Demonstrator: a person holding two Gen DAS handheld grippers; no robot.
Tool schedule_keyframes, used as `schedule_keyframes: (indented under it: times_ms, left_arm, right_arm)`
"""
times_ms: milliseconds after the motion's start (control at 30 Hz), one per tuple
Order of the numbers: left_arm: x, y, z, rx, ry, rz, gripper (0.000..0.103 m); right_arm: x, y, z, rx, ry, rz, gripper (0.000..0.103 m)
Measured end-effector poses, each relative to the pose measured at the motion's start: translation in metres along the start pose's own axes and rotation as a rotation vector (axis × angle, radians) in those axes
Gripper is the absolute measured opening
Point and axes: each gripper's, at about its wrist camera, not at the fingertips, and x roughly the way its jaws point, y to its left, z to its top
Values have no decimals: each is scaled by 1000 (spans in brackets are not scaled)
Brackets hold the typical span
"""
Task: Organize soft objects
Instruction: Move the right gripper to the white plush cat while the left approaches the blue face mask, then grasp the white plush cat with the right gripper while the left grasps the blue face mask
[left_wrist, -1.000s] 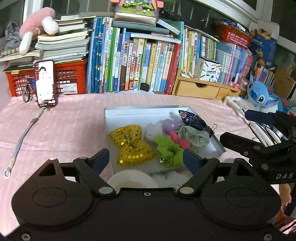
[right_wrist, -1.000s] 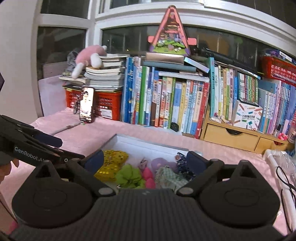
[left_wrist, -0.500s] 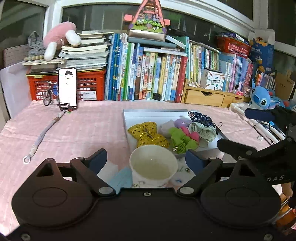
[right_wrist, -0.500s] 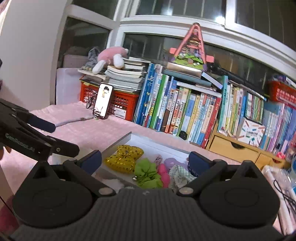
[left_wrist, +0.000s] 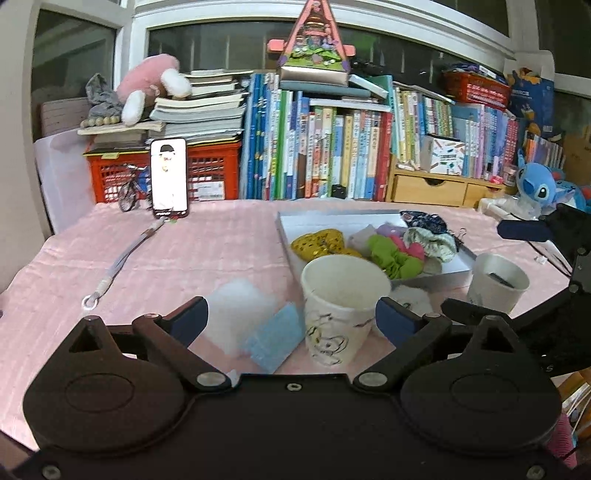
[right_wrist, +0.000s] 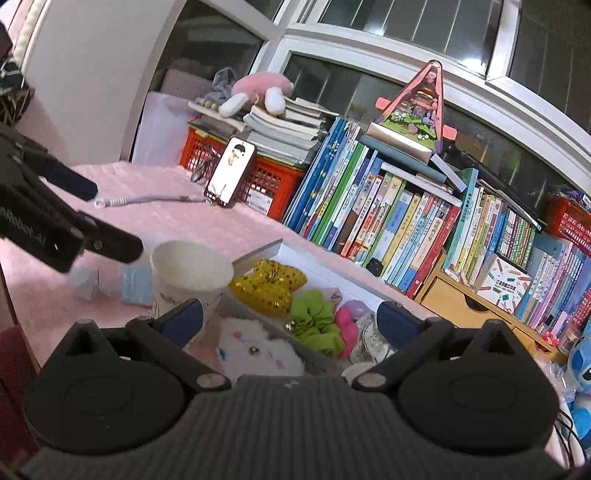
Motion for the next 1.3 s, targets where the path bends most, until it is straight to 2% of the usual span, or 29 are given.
schedule_keyframes:
  times_ms: [200, 533, 733, 833, 1000, 1300]
  left_arm:
    - [2, 10, -14, -9, 17, 51, 98]
    - [11, 25, -35, -42, 53, 79, 98]
    - [15, 29, -44, -30, 69, 87, 94]
    - [17, 29, -50, -28, 85, 84, 90]
    - [24, 32, -59, -40, 119, 75, 75]
    - [34, 36, -65, -56, 144, 74, 62]
  right_arm:
    - [4, 8, -9, -26, 25, 5, 103]
    - [15, 28, -14, -120, 49, 12, 103]
    - [28, 35, -18, -196, 106, 28, 97]
    - [36, 35, -17, -231, 136, 31, 90]
    - [50, 35, -16, -246, 171, 7, 83]
    - [65, 41, -22, -256, 203, -1, 81]
